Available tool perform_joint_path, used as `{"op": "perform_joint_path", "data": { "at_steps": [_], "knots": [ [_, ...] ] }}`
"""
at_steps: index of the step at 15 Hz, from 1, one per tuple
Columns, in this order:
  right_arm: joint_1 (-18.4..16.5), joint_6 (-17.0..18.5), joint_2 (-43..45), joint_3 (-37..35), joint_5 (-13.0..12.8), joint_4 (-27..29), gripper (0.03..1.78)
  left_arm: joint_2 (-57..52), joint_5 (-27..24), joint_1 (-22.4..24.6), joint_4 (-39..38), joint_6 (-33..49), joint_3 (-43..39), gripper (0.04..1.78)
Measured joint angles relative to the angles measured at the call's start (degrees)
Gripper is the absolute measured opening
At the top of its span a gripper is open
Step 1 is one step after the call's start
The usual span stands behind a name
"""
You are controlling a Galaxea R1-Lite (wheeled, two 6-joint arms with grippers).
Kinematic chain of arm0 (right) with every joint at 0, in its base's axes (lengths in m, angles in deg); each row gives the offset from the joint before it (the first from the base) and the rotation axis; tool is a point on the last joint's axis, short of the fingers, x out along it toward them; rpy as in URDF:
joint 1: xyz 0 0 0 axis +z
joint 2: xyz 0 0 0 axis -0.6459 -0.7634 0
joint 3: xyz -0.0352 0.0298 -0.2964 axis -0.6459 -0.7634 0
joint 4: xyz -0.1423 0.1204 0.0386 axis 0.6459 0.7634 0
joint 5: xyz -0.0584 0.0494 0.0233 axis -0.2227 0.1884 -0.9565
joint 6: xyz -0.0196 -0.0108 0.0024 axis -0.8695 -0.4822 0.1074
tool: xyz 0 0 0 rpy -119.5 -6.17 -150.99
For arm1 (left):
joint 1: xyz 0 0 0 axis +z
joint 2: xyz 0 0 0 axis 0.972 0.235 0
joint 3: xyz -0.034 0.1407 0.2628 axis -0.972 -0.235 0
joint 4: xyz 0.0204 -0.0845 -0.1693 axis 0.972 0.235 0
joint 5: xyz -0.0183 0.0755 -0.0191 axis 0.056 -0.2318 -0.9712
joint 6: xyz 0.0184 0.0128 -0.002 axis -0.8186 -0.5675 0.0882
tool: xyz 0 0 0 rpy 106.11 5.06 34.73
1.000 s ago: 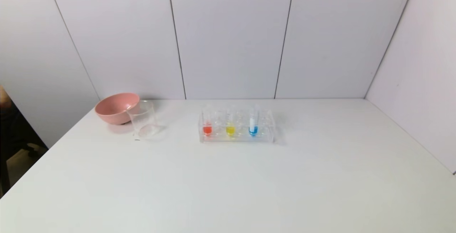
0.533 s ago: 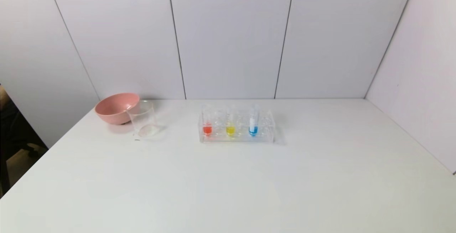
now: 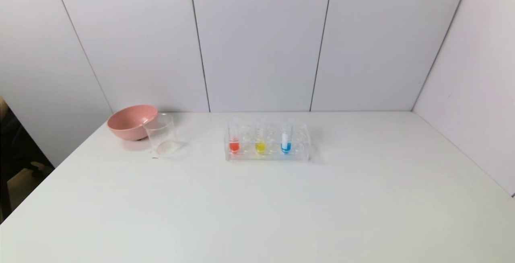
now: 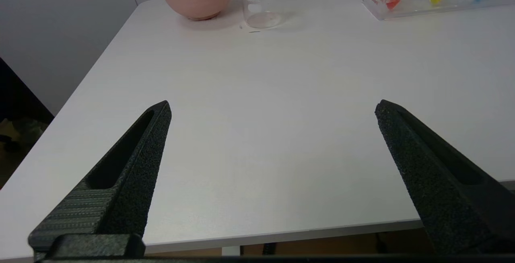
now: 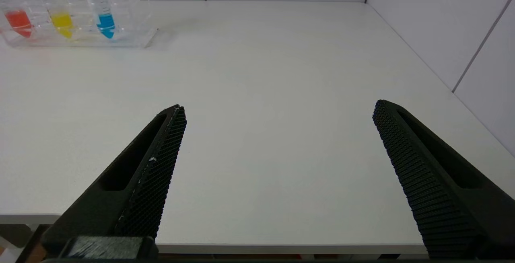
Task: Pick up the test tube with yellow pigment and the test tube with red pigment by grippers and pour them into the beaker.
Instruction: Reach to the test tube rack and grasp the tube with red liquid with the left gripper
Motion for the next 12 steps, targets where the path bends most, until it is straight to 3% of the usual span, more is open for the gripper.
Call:
{"op": "perform_joint_path", "data": {
  "at_steps": [4, 12],
  "knots": [
    [0.0, 0.0, 0.0, 0.0, 0.0, 0.0, 1.7, 0.0, 0.4, 0.0, 0.2, 1.6, 1.9, 1.78],
    [0.0, 0.0, 0.0, 0.0, 0.0, 0.0, 1.7, 9.1, -2.1, -0.1, 2.1, 5.4, 18.9, 1.78]
  ]
}}
